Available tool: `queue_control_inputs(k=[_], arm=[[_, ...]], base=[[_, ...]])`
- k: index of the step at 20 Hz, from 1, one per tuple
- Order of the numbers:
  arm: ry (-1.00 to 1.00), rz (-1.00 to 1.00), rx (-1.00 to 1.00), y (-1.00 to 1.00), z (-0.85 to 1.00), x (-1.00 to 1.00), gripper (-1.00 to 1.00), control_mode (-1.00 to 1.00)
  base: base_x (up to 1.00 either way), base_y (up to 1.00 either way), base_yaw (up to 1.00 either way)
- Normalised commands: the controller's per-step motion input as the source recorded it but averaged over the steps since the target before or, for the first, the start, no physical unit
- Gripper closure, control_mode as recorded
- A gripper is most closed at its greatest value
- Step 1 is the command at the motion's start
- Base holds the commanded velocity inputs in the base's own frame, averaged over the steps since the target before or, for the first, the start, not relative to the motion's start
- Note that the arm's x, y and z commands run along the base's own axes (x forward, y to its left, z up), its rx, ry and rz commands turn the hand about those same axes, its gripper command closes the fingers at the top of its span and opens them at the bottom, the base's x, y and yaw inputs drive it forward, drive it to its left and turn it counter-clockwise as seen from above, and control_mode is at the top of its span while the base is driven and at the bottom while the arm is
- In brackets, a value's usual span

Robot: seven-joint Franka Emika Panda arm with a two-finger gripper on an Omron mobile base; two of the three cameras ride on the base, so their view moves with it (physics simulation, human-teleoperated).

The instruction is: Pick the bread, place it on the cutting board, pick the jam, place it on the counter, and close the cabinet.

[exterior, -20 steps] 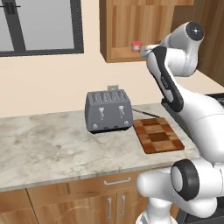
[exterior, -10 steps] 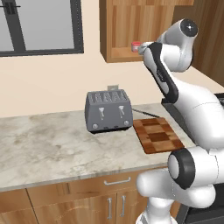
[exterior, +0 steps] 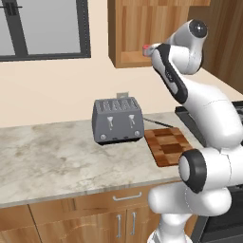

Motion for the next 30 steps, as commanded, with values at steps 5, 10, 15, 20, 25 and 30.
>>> queue_control_inputs(k=[5, 10, 15, 20, 25, 30], arm=[[0.00, 0.00, 0.00, -0.04, 0.00, 0.27, -1.00, -1.00], [0.00, 0.00, 0.00, -0.05, 0.00, 0.31, -1.00, -1.00], [0.00, 0.00, 0.00, -0.05, 0.00, 0.30, -1.00, -1.00], [0.00, 0.00, 0.00, -0.02, -0.02, 0.30, -1.00, -1.00], [0.00, 0.00, 0.00, 0.00, -0.11, 0.24, -1.00, -1.00], [0.00, 0.00, 0.00, 0.00, -0.07, 0.26, -1.00, -1.00]], base=[[0.00, 0.00, 0.00], [0.00, 0.00, 0.00], [0.00, 0.00, 0.00], [0.00, 0.00, 0.00], [0.00, 0.00, 0.00], [0.00, 0.00, 0.00]])
